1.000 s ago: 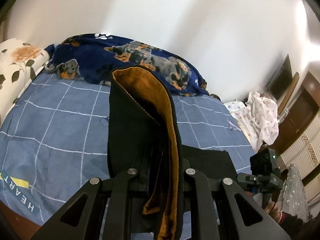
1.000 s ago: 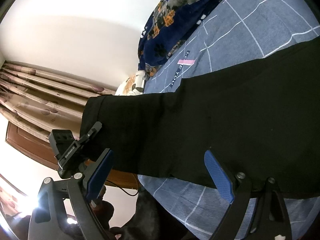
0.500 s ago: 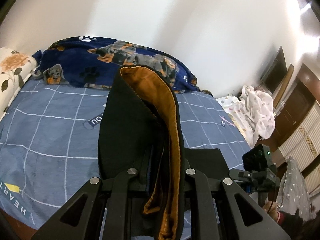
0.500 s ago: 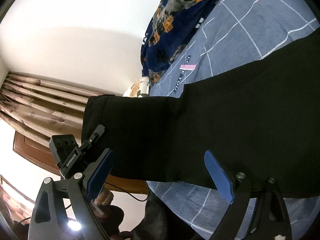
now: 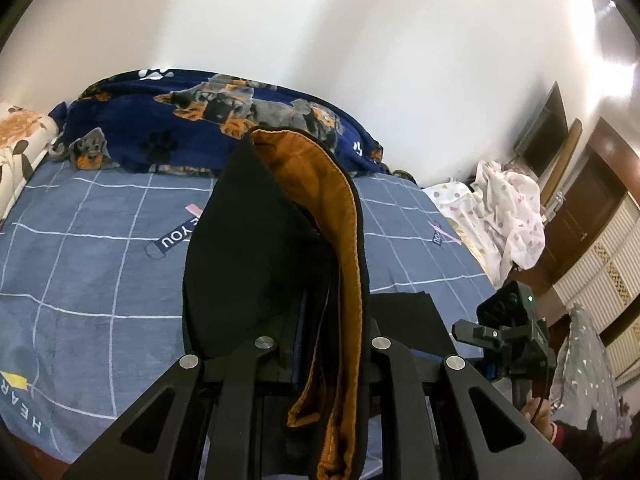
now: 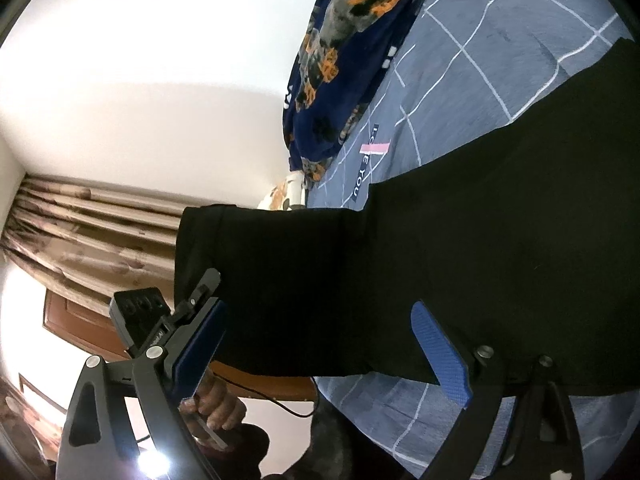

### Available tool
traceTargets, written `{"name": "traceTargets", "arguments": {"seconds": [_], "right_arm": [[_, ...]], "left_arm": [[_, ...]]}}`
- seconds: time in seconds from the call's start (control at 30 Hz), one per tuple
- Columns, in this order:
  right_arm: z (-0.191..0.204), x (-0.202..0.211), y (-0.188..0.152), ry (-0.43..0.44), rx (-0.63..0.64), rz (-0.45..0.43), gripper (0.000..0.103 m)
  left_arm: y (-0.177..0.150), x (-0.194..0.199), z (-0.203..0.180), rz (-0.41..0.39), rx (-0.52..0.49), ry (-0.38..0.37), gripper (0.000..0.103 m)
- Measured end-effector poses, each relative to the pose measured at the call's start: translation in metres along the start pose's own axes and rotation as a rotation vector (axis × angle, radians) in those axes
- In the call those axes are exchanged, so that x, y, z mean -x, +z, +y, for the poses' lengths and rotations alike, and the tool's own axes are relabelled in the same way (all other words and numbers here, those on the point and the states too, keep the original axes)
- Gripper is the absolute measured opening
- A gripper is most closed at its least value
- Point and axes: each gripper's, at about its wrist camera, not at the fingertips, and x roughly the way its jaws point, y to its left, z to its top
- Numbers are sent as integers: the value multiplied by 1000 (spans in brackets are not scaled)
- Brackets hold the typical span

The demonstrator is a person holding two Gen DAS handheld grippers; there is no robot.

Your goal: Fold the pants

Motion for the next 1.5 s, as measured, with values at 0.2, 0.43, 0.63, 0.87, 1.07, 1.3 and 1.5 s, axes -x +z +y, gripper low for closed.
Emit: {"name": "traceTargets", "arguments": {"seconds": [0.2, 0.43, 0.63, 0.87, 1.07, 1.3, 1.5], "right_arm": [[-4, 8, 4, 11, -34, -33, 93], [-9, 21, 8, 7, -61, -85, 93], [-17, 29, 11, -8, -105, -118, 94], [-16, 40, 14, -6, -110, -150, 94], [-15, 54, 20, -3, -119, -192, 94], [-15, 70, 22, -22, -124, -239, 94], [-5, 80, 21, -127, -64, -253, 94]], "left_arm": [[2, -5, -7, 9, -6, -9, 16], [4, -11, -15, 20, -19, -20, 16], [6, -17, -23, 30, -31, -30, 16], [7, -27, -36, 47, -55, -41, 16], [7, -38, -46, 69, -79, -51, 16], [6, -50, -58, 92, -99, -56, 16], [5, -61, -67, 115, -118, -62, 16]]}}
